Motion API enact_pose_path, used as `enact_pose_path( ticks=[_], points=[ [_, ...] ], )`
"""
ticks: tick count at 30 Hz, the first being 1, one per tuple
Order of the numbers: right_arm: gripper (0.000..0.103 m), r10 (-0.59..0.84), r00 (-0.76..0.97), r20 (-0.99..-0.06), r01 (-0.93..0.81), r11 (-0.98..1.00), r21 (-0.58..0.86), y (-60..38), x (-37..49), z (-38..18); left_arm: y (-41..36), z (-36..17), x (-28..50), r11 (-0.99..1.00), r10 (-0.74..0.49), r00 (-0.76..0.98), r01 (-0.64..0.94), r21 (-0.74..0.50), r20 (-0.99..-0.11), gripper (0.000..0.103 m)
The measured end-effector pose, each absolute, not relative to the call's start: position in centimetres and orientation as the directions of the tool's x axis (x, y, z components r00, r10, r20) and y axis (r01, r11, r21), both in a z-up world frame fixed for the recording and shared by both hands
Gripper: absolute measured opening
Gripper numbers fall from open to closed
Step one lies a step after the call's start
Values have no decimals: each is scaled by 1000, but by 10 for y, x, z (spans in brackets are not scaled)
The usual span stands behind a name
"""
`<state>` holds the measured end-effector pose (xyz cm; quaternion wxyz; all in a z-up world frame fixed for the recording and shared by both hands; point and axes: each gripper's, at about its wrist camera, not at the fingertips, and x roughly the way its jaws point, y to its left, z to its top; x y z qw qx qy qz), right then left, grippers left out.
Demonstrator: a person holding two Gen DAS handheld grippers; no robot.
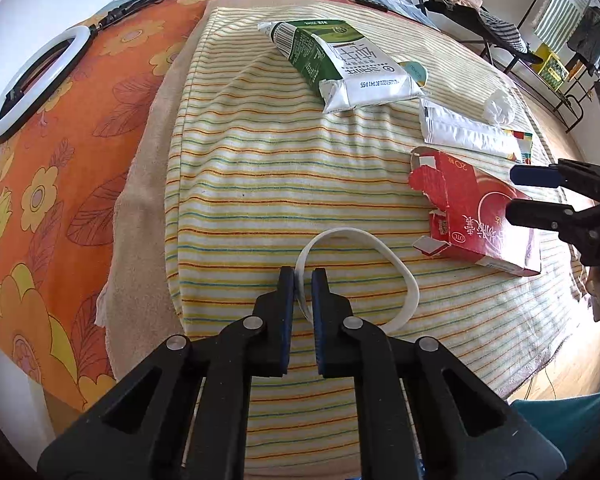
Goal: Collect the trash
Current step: 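Grasp the white rubber band with the left gripper while right grasps the red box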
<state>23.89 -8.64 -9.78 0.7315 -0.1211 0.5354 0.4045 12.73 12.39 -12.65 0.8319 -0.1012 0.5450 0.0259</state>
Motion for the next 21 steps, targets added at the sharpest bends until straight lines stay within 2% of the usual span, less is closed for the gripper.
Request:
enact_pose_path(
  ticks=[2, 8, 13, 16, 21],
  points=[
    [70, 418, 187, -889, -753, 642, 143, -90, 218, -90, 124, -126, 127, 979, -61, 407, -152, -134, -912, 6],
    [70, 341, 271, -900, -865, 496, -72, -80, 159, -94, 121, -126, 125, 982, -44, 412, -148, -115, -910, 4],
    [70, 202, 428, -881, -839, 451, -304, -68, 147, -117, 120, -126, 124, 982, -42, 413, -152, -114, -910, 4],
    [79, 190, 467, -864, -826, 443, -349, -66, 151, -121, 120, -126, 124, 983, -39, 413, -150, -110, -910, 4],
    [78, 216, 416, -883, -845, 450, -288, -65, 167, -117, 119, -125, 125, 984, -40, 417, -142, -108, -908, 3]
  ],
)
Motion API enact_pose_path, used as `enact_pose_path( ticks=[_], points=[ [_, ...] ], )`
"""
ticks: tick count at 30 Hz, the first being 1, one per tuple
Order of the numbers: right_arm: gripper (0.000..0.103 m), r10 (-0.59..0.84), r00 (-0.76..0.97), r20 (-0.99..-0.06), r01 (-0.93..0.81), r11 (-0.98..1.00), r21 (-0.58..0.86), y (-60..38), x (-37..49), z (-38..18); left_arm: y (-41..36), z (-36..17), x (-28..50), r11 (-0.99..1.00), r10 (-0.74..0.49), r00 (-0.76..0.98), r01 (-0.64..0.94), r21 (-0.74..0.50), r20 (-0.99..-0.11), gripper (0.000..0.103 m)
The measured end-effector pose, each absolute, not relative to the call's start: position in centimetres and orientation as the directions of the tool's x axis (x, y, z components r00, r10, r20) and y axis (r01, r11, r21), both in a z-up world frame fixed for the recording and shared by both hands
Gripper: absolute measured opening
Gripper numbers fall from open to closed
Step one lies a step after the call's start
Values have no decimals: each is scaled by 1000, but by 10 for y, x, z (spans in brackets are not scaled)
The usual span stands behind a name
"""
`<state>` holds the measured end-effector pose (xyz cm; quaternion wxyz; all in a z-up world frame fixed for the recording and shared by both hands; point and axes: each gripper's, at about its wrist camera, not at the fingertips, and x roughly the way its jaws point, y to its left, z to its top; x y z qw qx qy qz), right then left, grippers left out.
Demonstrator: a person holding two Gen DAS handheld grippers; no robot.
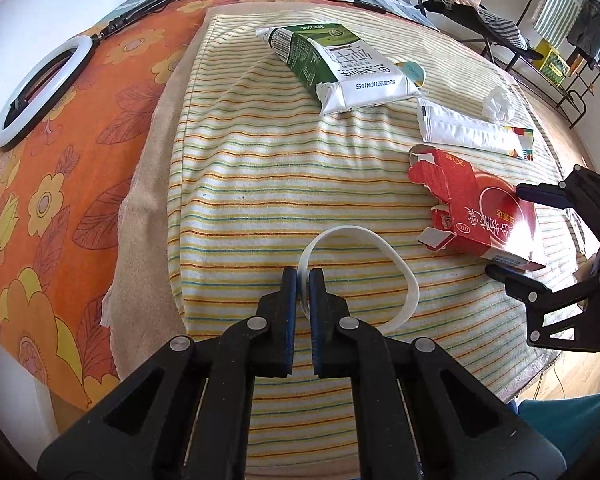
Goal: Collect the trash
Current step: 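Grasp the white rubber band with the left gripper while right grasps the red box, then carry band and red box over the basket and open both grippers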
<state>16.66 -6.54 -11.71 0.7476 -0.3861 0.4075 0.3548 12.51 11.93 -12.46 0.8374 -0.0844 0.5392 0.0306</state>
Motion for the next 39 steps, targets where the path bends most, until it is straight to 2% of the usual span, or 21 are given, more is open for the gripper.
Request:
enact_pose_path(
  ticks=[4, 6, 7, 9, 11, 17, 21, 29, 39],
  points=[
    [60, 262, 353, -898, -850, 491, -191, -69, 182, -100, 119, -119, 125, 984, -42, 428, -136, -110, -903, 3],
    [46, 297, 334, -894, -841, 522, -141, -74, 191, -88, 118, -116, 124, 985, -43, 437, -133, -111, -898, 3],
    [43, 311, 334, -890, -833, 540, -124, -76, 196, -83, 118, -115, 124, 985, -42, 441, -132, -112, -896, 3],
    [32, 311, 367, -877, -810, 570, -137, -79, 200, -75, 115, -111, 124, 986, -45, 450, -126, -114, -892, 3],
    [27, 299, 396, -868, -794, 586, -161, -80, 201, -73, 112, -108, 124, 987, -43, 458, -117, -108, -888, 3],
    [22, 291, 443, -848, -773, 603, -197, -78, 205, -76, 100, -97, 122, 991, -34, 488, -95, -92, -872, 2],
    [15, 348, 433, -831, -771, 621, -142, -85, 200, -66, 93, -86, 118, 993, -31, 518, -79, -84, -855, 2],
    [15, 463, 381, -800, -751, 660, 24, -106, 186, -42, 82, -70, 107, 995, -32, 550, -61, -78, -834, 2],
    [15, 493, 368, -788, -750, 659, 62, -135, 142, -27, 54, -51, 78, 998, -44, 589, -3, -57, -807, 2]
  ],
)
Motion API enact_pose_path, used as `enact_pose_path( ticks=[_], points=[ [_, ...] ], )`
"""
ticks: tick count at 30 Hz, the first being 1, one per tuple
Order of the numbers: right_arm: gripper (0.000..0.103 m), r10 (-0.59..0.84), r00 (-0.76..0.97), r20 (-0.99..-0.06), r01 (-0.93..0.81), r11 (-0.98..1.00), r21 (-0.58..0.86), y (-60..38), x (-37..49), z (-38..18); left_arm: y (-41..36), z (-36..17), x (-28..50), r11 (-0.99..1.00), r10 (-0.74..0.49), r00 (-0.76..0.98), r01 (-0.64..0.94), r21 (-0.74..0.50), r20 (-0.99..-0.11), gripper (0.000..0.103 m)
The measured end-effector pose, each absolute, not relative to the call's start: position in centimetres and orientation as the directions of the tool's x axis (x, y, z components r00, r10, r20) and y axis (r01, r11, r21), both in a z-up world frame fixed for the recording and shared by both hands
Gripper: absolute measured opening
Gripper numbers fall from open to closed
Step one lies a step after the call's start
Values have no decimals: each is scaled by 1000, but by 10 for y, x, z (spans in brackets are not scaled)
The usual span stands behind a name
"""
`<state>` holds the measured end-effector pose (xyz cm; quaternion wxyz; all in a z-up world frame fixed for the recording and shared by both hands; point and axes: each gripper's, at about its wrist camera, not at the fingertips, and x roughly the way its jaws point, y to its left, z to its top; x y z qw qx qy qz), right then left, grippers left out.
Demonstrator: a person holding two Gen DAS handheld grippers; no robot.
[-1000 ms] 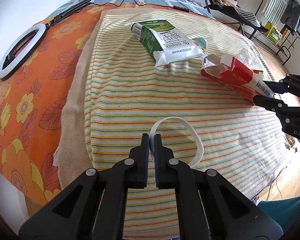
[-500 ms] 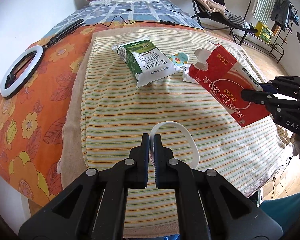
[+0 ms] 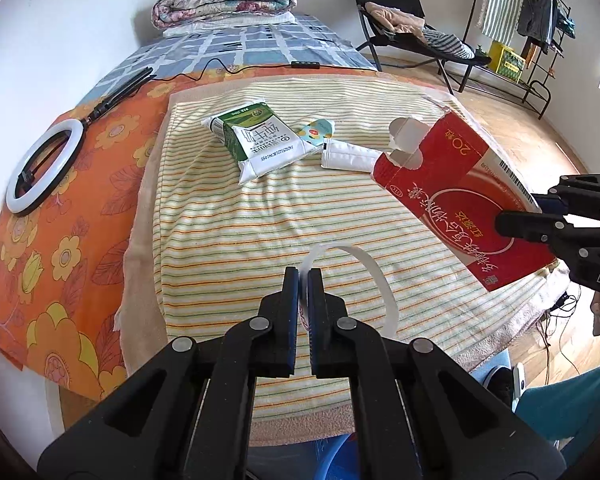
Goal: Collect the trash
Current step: 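Carry band and red box over the basket and open both grippers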
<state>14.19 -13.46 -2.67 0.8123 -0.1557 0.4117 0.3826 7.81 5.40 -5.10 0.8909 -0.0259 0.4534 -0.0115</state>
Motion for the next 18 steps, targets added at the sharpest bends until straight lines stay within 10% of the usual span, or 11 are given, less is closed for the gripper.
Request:
enact_pose_path(
  ticks=[18],
  points=[
    [15, 532, 340, -776, -722, 676, 147, -196, 44, -22, 0, -62, -17, 995, -75, 570, 92, -28, -818, 2]
  ],
)
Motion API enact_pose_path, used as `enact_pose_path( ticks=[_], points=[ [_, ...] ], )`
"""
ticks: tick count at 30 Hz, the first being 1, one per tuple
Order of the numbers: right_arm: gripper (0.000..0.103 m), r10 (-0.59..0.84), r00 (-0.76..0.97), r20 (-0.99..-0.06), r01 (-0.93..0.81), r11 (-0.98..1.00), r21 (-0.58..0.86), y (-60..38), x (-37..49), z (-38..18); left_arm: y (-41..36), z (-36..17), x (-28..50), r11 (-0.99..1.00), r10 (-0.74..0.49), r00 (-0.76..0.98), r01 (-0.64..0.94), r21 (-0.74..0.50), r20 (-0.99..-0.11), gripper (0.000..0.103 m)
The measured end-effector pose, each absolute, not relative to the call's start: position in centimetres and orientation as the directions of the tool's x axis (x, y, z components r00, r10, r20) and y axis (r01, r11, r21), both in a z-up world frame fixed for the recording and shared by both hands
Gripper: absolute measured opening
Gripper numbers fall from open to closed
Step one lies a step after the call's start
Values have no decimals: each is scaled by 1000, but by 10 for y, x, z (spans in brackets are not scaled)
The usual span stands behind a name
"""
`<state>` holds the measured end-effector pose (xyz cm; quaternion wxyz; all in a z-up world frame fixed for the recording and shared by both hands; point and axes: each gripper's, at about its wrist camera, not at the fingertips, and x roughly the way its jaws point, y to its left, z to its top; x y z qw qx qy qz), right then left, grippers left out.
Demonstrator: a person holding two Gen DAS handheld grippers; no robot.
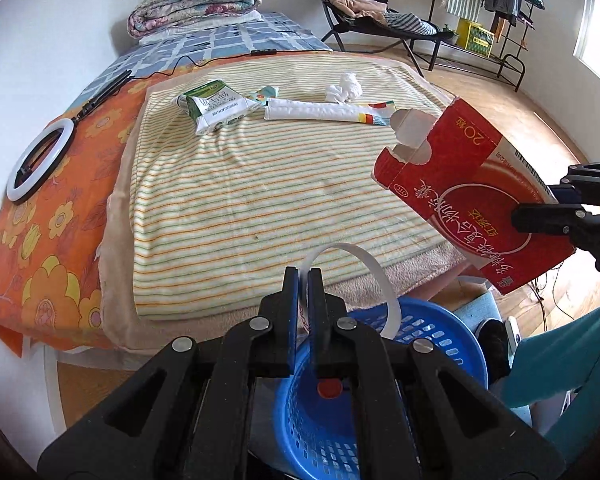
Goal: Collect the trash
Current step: 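Carry band and red box over the basket and open both grippers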
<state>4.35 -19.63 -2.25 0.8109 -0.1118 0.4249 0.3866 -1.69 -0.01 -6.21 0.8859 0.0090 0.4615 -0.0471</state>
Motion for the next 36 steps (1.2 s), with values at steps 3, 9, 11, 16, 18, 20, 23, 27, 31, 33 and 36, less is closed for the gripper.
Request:
enact_pose_path(
  ticks=[3, 9, 11, 16, 18, 20, 23, 27, 31, 33, 36],
  points=[
    [15, 536, 322, -780, -722, 672, 164, -203, 26, -29, -7, -75, -34, 994, -83, 541, 101, -33, -837, 2],
    [15, 534, 287, -796, -732, 658, 178, -208, -6, -43, -16, -95, -62, 993, -105, 497, 101, -63, -861, 2],
    [15, 533, 272, -801, -735, 652, 185, -209, -15, -49, -21, -100, -70, 992, -106, 487, 108, -61, -867, 2],
    [15, 526, 247, -814, -745, 640, 188, -208, -35, -62, -29, -118, -86, 991, -117, 446, 117, -72, -888, 2],
    [15, 523, 234, -820, -746, 637, 193, -207, -40, -67, -33, -126, -92, 990, -119, 425, 123, -73, -897, 2],
    [15, 517, 219, -827, -749, 633, 198, -206, -45, -74, -37, -133, -98, 989, -121, 407, 130, -73, -905, 2],
    [15, 504, 205, -839, -753, 629, 193, -203, -51, -82, -42, -141, -103, 987, -123, 388, 142, -73, -914, 2],
    [15, 487, 183, -854, -755, 626, 195, -202, -56, -93, -47, -147, -107, 986, -121, 377, 151, -69, -918, 2],
    [15, 471, 170, -866, -753, 629, 194, -201, -59, -103, -50, -155, -108, 986, -117, 359, 155, -65, -926, 2],
    [15, 465, 164, -870, -749, 633, 197, -202, -60, -108, -51, -159, -108, 986, -109, 349, 159, -56, -931, 2],
    [15, 453, 155, -878, -745, 637, 197, -202, -62, -116, -52, -165, -108, 985, -98, 337, 165, -44, -936, 2]
  ],
)
